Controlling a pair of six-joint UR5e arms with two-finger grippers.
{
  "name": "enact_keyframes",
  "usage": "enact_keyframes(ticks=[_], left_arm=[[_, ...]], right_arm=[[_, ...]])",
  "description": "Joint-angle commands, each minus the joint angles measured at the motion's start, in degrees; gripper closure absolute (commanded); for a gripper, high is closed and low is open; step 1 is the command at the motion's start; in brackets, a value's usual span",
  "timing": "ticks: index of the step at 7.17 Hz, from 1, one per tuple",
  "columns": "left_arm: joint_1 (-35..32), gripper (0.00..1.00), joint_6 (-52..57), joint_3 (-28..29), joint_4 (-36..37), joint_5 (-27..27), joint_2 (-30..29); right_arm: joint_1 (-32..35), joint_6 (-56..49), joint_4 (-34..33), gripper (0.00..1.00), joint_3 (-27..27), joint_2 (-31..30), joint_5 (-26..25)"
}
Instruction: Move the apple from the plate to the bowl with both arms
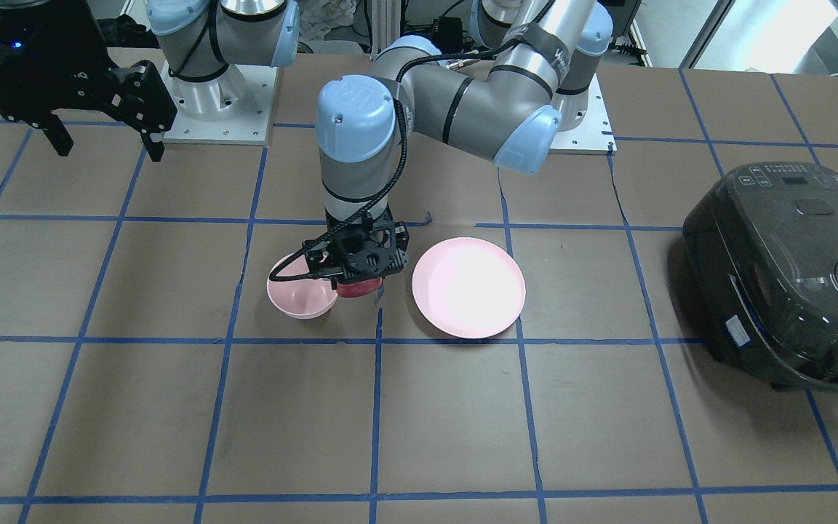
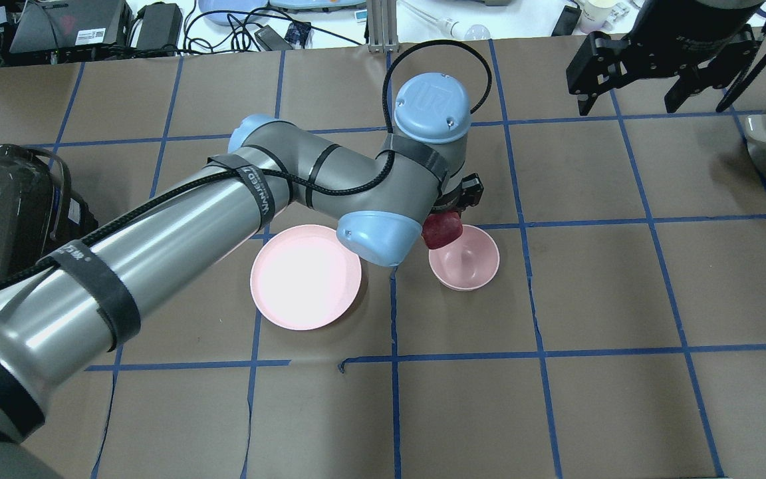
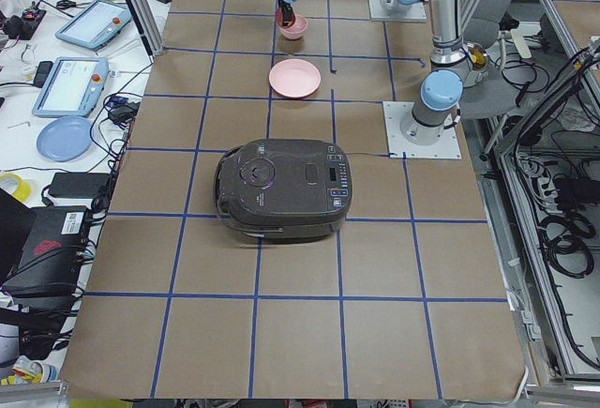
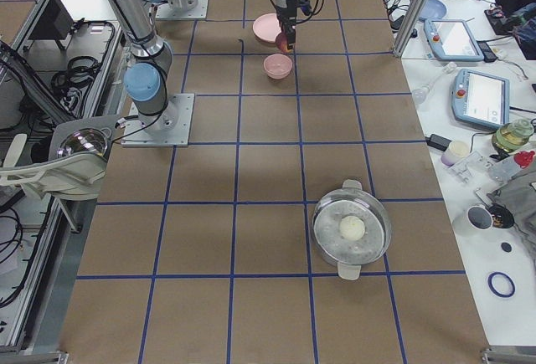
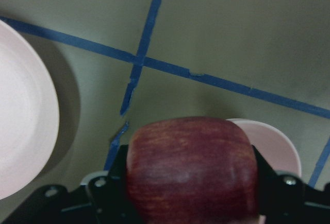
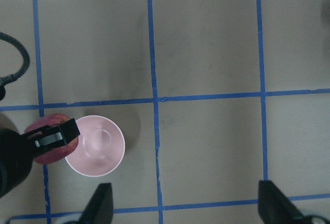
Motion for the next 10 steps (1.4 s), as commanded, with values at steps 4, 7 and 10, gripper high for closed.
enact_keyframes(ticks=[4, 7, 10], left_arm=[[-3.56, 1.00, 5.65, 1.05, -1.33, 0.30, -2.76], [-3.56, 1.00, 5.74, 0.34, -1.15, -0.14, -3.64], [-3.56, 0.23, 6.09, 0.25, -0.54, 0.21, -4.16]], right_arm=[[1.22, 2.39, -4.62, 0.00, 0.92, 0.50, -0.40], [1.22, 2.39, -4.53, 0.00, 0.92, 0.41, -0.40], [1.22, 2.30, -4.53, 0.00, 1.10, 0.41, 0.03]])
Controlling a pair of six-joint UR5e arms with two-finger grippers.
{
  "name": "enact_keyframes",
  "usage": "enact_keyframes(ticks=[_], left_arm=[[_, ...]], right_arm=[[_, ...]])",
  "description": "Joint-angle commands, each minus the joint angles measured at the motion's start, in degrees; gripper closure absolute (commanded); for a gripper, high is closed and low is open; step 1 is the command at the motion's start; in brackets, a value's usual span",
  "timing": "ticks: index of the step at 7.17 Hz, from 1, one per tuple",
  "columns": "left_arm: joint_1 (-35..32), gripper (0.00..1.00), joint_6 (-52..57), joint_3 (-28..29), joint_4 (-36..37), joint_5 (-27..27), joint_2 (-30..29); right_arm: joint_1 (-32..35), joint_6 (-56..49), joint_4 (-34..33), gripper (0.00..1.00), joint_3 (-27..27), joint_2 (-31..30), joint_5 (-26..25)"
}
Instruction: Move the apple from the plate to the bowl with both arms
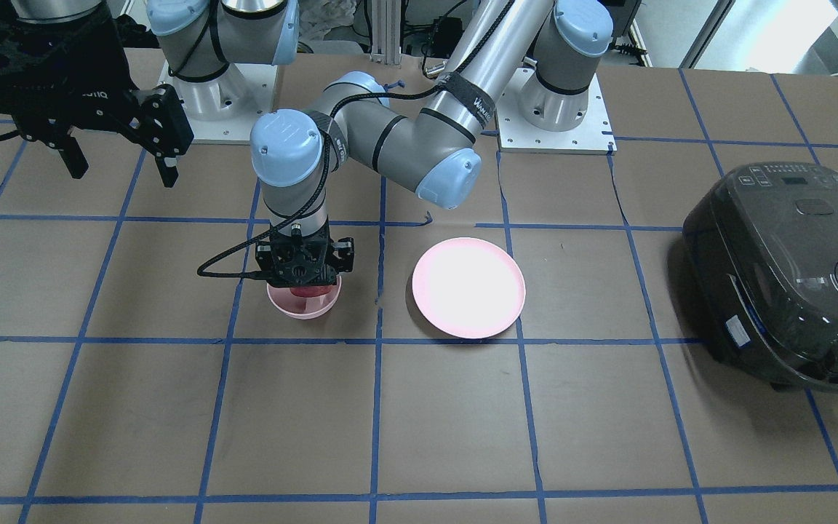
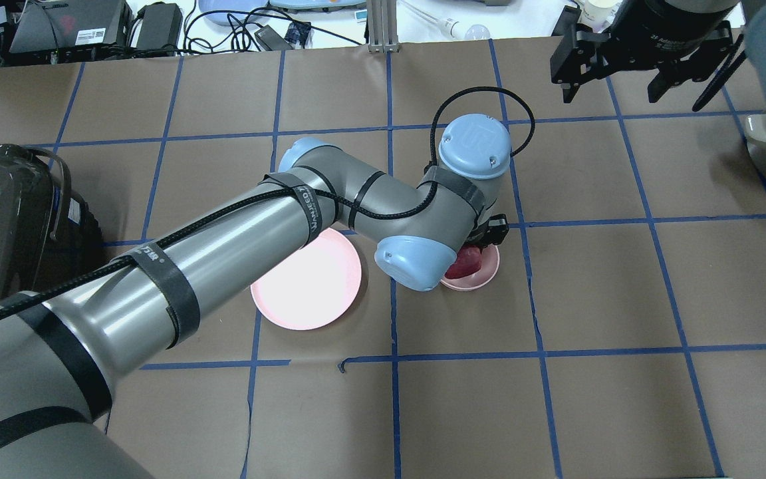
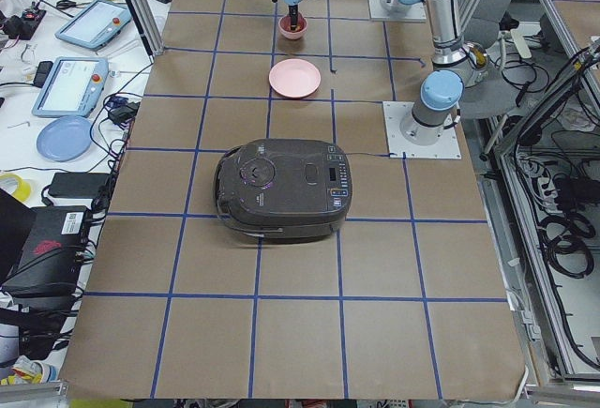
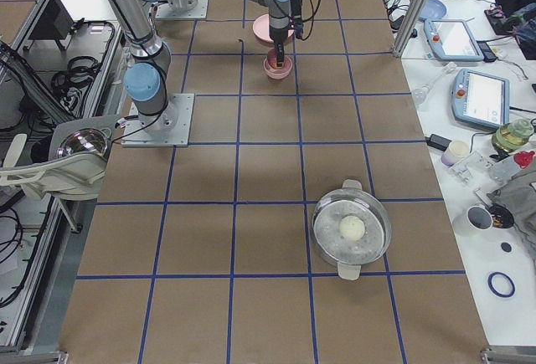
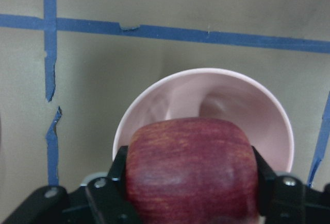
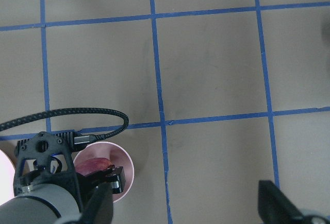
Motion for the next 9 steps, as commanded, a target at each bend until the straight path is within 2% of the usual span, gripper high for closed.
enact_keyframes(ticks=[1, 4, 5, 8, 9], left_arm=[[0.00, 0.19, 0.23, -0.17, 0.44, 0.27, -0.56], [0.17, 0.19, 2.23, 0.00, 0.70, 0.53, 1.01], [1.22, 0.16, 4.69, 0.35, 0.53, 0.88, 2.59], [10.16, 0.13, 15.57, -1.84, -2.09, 0.71, 10.57], [12.54, 0.14, 25.09, -3.41, -3.59, 0.97, 14.08]], right_arm=[[0.00, -0.03, 0.06, 0.00, 0.07, 0.00, 0.29], [0.00, -0.03, 0.06, 0.00, 0.07, 0.00, 0.38], [0.00, -0.03, 0.06, 0.00, 0.07, 0.00, 0.29], [0.00, -0.03, 0.06, 0.00, 0.16, 0.00, 0.29], [0.00, -0.03, 0.06, 0.00, 0.16, 0.00, 0.29]])
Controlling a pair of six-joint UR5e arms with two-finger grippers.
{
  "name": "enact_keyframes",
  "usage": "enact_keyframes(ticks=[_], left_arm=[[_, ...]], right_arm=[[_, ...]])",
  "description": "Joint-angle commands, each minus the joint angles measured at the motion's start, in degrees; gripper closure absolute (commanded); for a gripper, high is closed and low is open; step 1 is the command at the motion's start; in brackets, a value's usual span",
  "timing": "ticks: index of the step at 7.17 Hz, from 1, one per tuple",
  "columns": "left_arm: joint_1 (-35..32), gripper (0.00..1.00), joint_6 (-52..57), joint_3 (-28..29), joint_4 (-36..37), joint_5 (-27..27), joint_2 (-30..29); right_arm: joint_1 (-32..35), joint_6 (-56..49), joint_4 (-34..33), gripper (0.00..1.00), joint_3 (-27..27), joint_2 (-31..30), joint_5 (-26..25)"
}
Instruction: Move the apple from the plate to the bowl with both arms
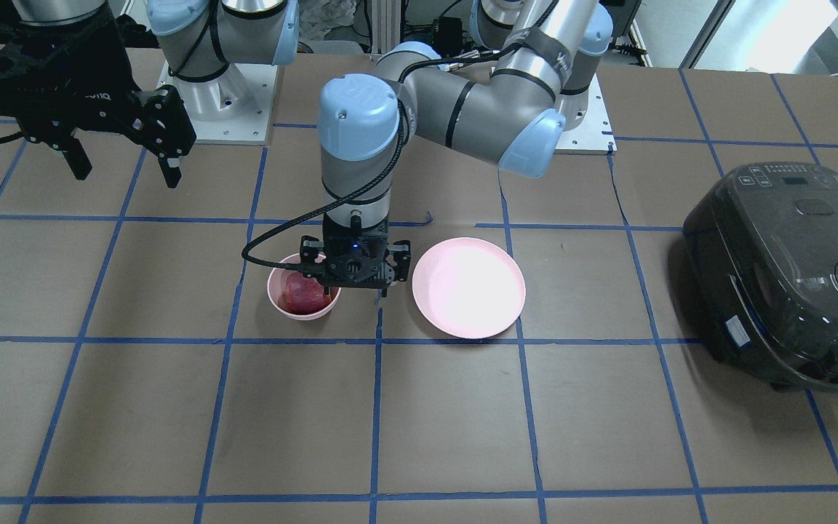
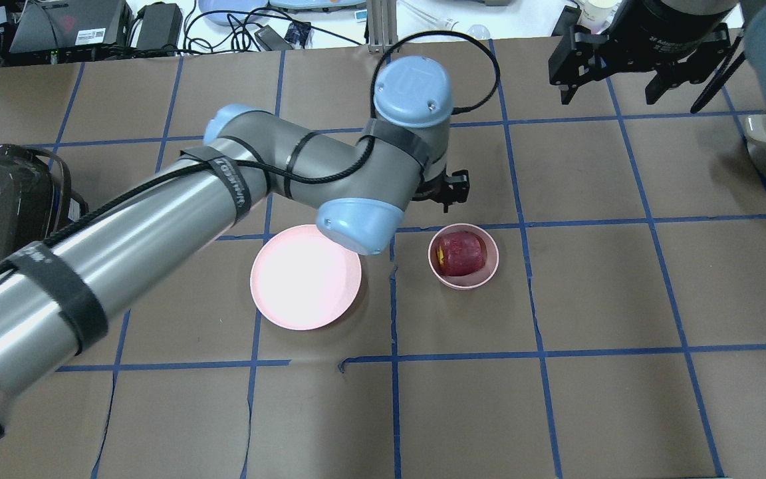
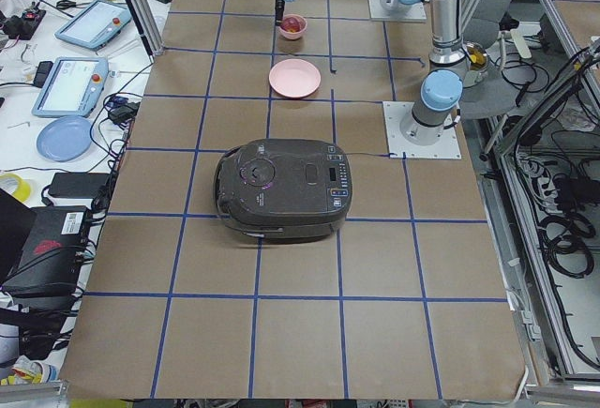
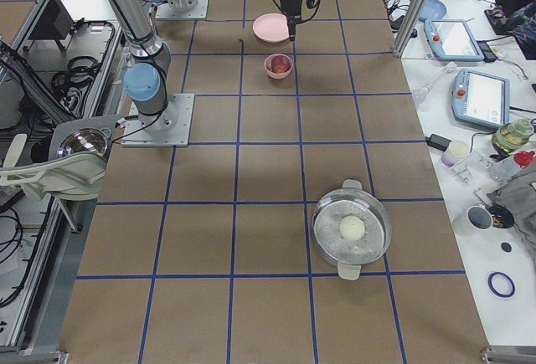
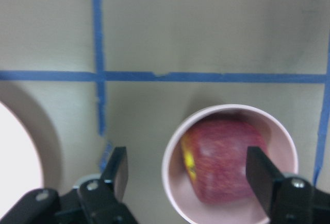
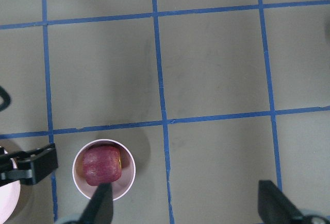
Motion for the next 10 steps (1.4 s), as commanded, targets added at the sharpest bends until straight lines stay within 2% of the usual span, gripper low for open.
enact_keyframes(ticks=[1, 2, 3, 5, 6, 7, 9, 10], left_arm=[[6.80, 0.12, 16.69, -3.29, -2.37, 0.17, 7.80], [11.01, 0.12, 18.33, -3.31, -7.86, -0.26, 11.58], [13.75, 0.12, 22.26, -2.96, -11.48, 0.00, 14.66], [21.56, 0.12, 23.35, -1.38, -17.45, -0.26, 19.15], [23.43, 0.11, 23.44, -0.85, -19.93, -0.44, 20.30], [23.19, 0.02, 23.36, -0.24, -20.74, -0.53, 20.66], [24.23, 0.01, 23.44, 4.40, -29.66, -0.09, 20.23], [24.15, 0.00, 23.44, 5.99, -30.84, 0.26, 19.36]], right_arm=[[0.00, 0.00, 0.00, 0.00, 0.03, 0.00, 0.00], [0.00, 0.00, 0.00, 0.00, -0.06, 0.00, 0.00], [0.00, -0.09, 0.00, 0.00, 0.03, 0.00, 0.00], [0.00, 0.00, 0.00, 0.00, 0.03, 0.00, 0.00], [0.00, 0.00, 0.00, 0.00, 0.03, 0.00, 0.09], [0.00, 0.00, 0.00, 0.00, 0.03, 0.00, 0.09], [0.00, 0.00, 0.00, 0.00, 0.03, 0.00, 0.09], [0.00, 0.00, 0.00, 0.00, 0.03, 0.00, 0.09]])
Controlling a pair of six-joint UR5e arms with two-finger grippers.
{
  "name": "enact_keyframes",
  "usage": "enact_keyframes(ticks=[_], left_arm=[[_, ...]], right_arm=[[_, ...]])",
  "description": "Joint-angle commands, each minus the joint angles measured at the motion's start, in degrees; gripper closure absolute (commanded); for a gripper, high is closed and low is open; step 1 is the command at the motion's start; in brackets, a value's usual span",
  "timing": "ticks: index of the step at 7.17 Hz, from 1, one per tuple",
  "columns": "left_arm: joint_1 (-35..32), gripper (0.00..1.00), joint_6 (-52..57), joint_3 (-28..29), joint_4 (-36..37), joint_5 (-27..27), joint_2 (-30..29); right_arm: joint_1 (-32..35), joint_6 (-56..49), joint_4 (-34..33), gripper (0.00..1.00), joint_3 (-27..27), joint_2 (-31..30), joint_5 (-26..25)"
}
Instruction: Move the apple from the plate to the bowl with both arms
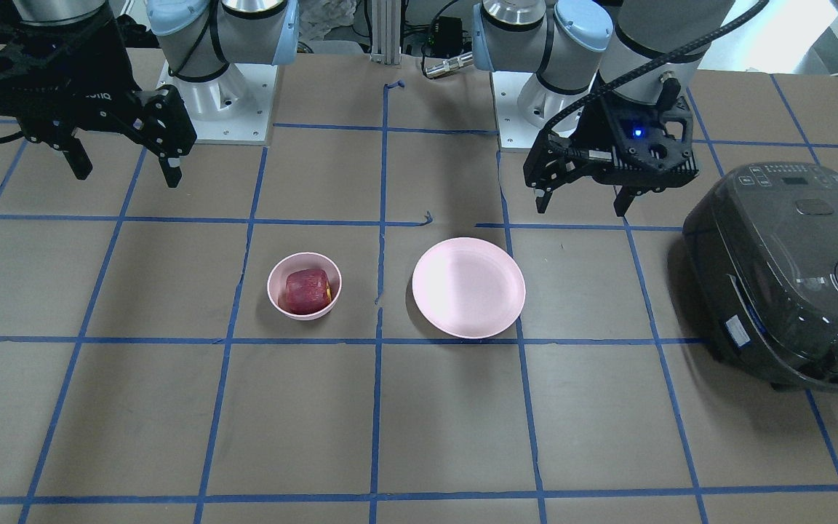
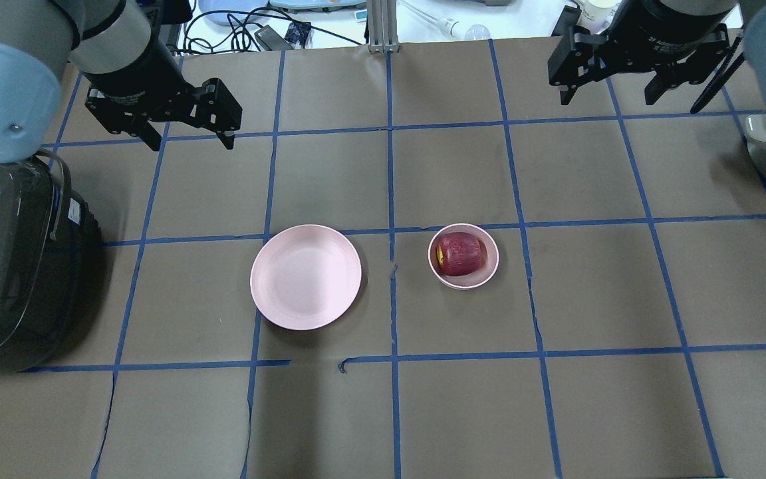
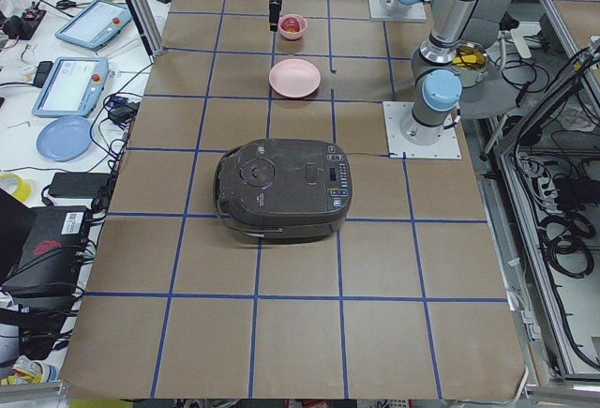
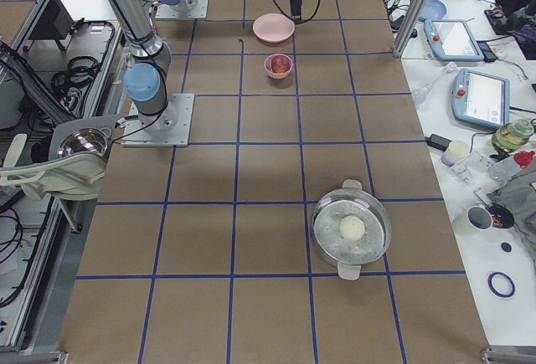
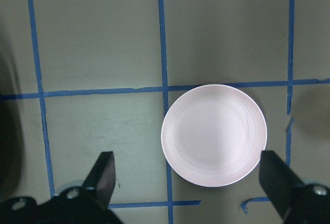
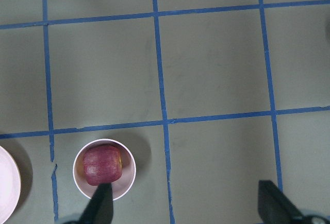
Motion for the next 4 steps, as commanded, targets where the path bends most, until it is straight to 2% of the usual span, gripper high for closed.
enact_keyframes(ticks=[1, 4], left_arm=[[-0.16, 0.00, -0.07, 2.34, -2.99, 0.14, -0.90], [-0.42, 0.00, -0.08, 1.90, -3.78, 0.41, -0.82]], right_arm=[[0.00, 0.00, 0.00, 0.00, 0.00, 0.00, 0.00], [0.00, 0.00, -0.09, 0.00, 0.00, 0.09, 0.00]])
